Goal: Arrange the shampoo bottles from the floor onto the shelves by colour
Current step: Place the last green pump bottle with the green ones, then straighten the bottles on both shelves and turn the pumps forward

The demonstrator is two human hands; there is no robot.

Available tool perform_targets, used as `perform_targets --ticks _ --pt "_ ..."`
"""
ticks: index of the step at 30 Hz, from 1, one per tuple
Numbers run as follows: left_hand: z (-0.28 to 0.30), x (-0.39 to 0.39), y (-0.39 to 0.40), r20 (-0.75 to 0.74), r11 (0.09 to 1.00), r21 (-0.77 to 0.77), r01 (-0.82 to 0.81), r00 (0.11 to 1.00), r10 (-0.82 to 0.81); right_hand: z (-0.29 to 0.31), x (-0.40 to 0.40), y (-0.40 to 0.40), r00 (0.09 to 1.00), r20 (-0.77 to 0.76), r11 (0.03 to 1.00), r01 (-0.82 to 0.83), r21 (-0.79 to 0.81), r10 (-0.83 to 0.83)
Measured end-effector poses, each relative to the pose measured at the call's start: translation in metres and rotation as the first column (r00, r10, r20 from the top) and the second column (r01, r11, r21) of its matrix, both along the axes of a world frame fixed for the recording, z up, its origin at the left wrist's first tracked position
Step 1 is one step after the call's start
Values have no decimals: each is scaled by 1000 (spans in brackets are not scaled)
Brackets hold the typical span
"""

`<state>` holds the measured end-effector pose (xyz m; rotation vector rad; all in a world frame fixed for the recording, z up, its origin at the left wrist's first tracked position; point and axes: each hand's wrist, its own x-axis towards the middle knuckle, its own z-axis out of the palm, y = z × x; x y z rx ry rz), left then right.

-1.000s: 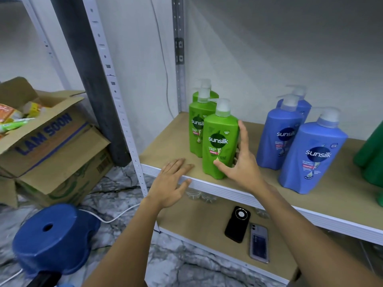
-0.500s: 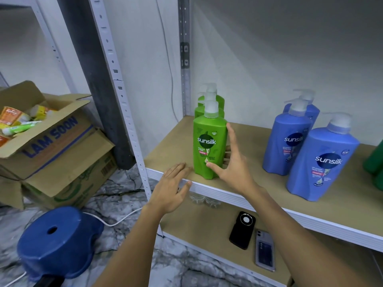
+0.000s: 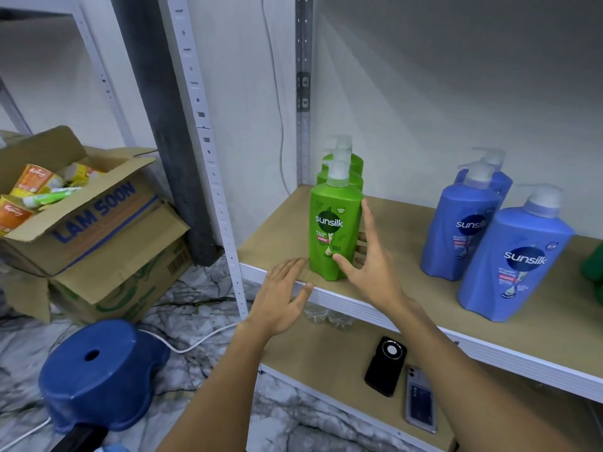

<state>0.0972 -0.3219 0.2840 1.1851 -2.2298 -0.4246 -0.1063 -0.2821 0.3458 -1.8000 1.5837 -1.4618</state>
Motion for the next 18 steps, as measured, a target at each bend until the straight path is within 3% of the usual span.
perform_targets --ticks 9,18 --pt "24 -13 41 -219 989 146 -12 975 44 3 -11 50 990 112 992 72 100 -83" --pt "88 -54 95 -297 971 178 159 949 -101 74 -47 130 962 178 978 210 -10 -205"
